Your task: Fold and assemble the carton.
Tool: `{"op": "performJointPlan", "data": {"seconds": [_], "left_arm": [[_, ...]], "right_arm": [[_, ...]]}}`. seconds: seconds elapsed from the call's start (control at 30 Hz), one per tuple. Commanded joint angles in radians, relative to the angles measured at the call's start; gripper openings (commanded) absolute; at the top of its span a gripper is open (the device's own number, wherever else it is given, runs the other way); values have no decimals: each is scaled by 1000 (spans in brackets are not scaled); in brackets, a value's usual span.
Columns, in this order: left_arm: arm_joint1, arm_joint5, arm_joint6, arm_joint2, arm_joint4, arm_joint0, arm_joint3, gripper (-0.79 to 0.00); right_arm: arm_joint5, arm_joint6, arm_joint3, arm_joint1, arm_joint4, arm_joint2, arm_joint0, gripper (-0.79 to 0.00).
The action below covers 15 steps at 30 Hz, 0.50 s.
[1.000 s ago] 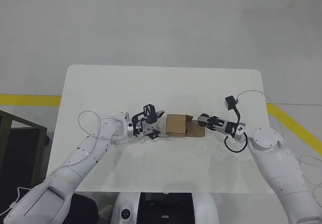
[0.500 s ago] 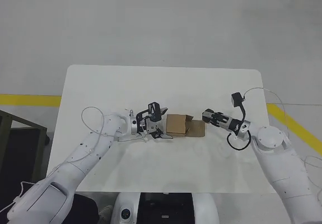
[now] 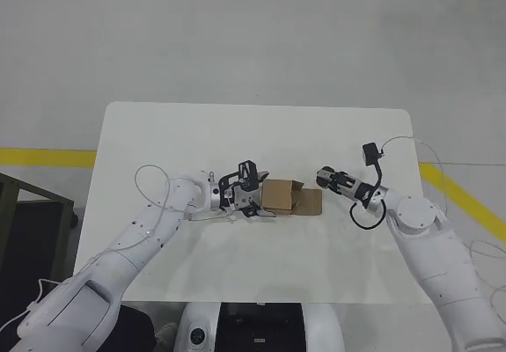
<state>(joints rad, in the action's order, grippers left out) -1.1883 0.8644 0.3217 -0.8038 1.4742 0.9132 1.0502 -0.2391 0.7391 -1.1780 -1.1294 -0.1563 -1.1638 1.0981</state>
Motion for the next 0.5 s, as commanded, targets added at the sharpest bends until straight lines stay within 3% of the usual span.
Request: {"op": "performJointPlan", "data": {"seconds": [0.0, 0.47], "left_arm": [[-1, -1, 0, 2, 2, 0, -1, -52], [-2, -7, 2, -1, 9, 0, -7, -77]], "right_arm": [[-8, -10, 25, -7, -2, 18, -15, -785], [-69, 141, 188, -43, -33, 124, -118, -785]]}}
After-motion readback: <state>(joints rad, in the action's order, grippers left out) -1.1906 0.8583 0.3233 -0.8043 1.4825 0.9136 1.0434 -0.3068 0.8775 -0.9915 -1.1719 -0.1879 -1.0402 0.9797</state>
